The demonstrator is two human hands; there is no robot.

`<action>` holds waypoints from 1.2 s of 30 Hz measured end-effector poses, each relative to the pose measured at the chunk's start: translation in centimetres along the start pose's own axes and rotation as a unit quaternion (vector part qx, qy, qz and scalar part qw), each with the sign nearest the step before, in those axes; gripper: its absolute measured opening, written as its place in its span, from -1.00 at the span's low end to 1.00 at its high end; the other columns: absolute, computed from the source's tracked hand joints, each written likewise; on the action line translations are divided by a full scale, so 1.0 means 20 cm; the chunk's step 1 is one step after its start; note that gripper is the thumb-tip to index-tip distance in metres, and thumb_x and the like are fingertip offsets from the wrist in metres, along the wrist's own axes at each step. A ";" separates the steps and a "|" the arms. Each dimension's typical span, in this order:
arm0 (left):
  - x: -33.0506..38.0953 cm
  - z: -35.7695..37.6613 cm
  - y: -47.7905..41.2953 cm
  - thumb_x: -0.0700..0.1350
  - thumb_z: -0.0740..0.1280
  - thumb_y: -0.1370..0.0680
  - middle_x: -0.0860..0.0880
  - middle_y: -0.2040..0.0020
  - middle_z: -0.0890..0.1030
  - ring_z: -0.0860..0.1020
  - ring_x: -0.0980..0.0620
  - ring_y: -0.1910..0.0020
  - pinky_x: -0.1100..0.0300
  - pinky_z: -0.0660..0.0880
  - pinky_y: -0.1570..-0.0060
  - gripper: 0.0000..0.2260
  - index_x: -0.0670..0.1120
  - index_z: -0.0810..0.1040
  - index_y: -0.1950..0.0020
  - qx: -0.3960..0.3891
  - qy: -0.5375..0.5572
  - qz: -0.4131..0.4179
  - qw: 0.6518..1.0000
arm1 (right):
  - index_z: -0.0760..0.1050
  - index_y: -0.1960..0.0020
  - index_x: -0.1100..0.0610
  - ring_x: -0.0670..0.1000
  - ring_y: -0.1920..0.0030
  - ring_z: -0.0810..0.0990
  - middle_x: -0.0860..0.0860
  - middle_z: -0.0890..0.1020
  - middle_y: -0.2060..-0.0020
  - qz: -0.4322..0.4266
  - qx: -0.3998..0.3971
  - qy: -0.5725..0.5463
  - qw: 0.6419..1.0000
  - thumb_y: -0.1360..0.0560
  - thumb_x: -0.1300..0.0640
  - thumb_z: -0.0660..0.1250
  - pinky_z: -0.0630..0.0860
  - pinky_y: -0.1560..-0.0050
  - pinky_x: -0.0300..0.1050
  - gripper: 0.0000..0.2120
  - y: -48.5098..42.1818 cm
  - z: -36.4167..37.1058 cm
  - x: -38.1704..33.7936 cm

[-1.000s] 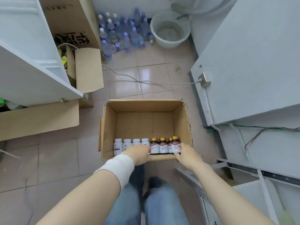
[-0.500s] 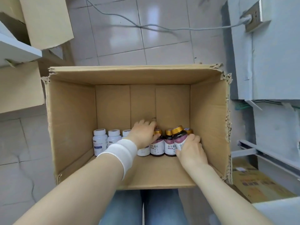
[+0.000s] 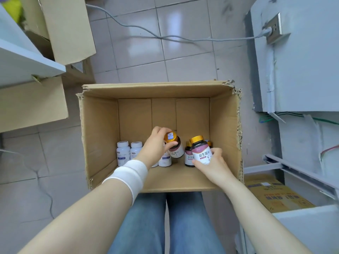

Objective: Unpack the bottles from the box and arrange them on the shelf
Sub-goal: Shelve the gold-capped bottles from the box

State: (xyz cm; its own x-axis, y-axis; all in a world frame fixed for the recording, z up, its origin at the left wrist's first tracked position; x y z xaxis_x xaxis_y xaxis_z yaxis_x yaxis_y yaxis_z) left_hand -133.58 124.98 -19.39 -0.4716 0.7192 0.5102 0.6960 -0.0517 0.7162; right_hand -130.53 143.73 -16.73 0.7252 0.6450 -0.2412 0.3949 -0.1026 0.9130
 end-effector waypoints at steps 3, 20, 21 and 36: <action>0.08 -0.19 0.15 -0.07 0.37 -0.51 -0.04 -0.17 0.49 0.46 0.08 -0.04 0.44 0.33 0.09 -0.64 -0.11 0.44 -0.27 0.049 0.071 0.013 0.996 | 0.26 -0.26 0.12 0.04 0.01 0.52 0.05 0.51 -0.04 -0.039 0.005 -0.051 0.998 -0.42 0.01 0.42 0.45 0.13 -0.13 -0.46 0.18 -0.03 -0.04; 0.62 -0.44 1.12 0.09 0.21 -0.57 -0.04 0.00 0.56 0.55 0.07 0.09 0.14 0.50 0.10 -0.80 0.03 0.39 -0.11 -0.122 0.234 0.146 0.954 | 0.35 -0.25 0.20 0.02 0.06 0.54 0.08 0.55 0.03 -0.114 0.125 -0.572 0.802 -0.59 0.12 0.17 0.54 0.04 -0.10 -0.73 1.47 0.21 0.05; 0.65 -0.42 1.19 0.10 0.20 -0.58 -0.06 -0.02 0.57 0.56 0.02 0.06 0.08 0.51 0.06 -0.80 0.03 0.39 -0.10 -0.137 0.234 0.148 0.951 | 0.35 -0.27 0.20 0.02 0.05 0.54 0.08 0.55 0.00 -0.125 0.137 -0.586 0.789 -0.58 0.12 0.17 0.54 0.01 -0.08 -0.71 1.54 0.23 0.08; 0.85 0.62 2.69 -0.11 0.23 -0.58 -0.04 -0.02 0.63 0.63 0.04 0.06 0.13 0.55 -0.04 -0.91 -0.06 0.44 -0.07 -0.449 0.134 0.276 0.839 | 0.43 -0.06 0.09 -0.02 0.09 0.58 0.07 0.59 0.02 -0.176 0.401 -0.703 0.560 -0.53 0.17 0.23 0.55 0.05 -0.09 -0.88 2.73 0.73 1.37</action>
State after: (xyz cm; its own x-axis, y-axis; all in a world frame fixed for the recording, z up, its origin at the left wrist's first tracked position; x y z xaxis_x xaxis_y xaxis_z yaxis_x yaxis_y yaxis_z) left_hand -97.39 143.00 21.82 -0.4010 0.2383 0.8845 0.2165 -0.9136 0.3443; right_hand -80.93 144.79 21.73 0.0273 -0.4445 -0.8954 0.3710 -0.8272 0.4220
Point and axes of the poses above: each hand's wrist, its own y-axis away from the middle knuckle, its own z-axis out of the palm, x = y × z, the point moved 6 cm from there along -y, towards the middle knuckle
